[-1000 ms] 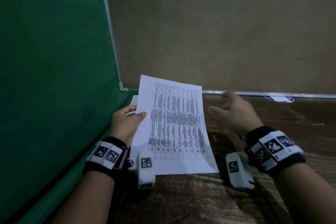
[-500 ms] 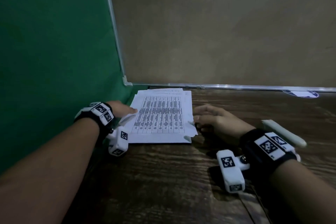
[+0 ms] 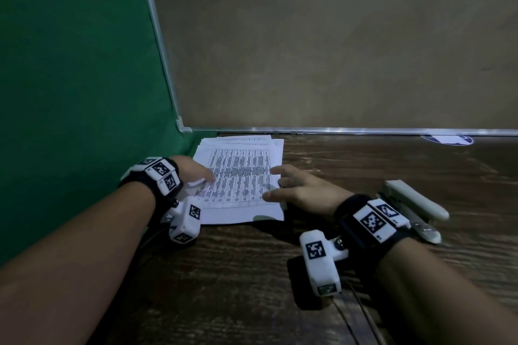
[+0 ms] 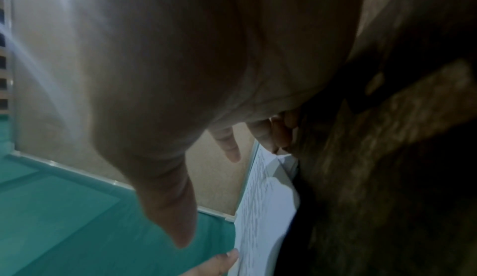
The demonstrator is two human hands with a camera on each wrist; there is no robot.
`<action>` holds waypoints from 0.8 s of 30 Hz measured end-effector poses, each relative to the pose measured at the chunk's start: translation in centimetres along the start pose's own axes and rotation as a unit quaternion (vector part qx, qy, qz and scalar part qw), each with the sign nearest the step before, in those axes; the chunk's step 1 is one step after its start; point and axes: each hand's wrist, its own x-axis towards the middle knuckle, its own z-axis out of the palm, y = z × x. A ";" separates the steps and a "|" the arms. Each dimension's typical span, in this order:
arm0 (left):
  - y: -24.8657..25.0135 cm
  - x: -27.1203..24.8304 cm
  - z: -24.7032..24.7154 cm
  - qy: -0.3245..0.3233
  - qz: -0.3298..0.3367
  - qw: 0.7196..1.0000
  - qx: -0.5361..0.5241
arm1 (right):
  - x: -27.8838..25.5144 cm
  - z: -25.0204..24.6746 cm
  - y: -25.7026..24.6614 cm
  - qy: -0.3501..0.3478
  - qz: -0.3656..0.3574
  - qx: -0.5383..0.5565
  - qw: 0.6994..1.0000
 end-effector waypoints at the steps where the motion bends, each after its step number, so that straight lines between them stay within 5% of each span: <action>1: -0.2 0.1 -0.1 0.005 -0.005 1.000 -0.011 | -0.2 0.1 -0.1 0.010 -0.005 0.033 0.999; 6: -1.7 1.9 -0.6 -0.026 -0.023 0.995 -0.091 | 1.3 0.2 0.4 0.092 -0.017 0.039 0.995; 13: -1.5 1.3 -0.4 -0.006 -0.008 0.999 -0.047 | 0.2 0.6 -0.5 -0.015 -0.002 -0.093 0.996; 17: -2.2 1.4 -0.8 -0.016 -0.016 0.998 -0.055 | 0.0 0.5 -0.4 -0.032 -0.014 -0.046 0.998; 24: -3.6 -2.5 -2.5 0.072 -0.001 0.997 0.035 | 0.3 0.8 1.0 0.008 -0.043 0.106 0.993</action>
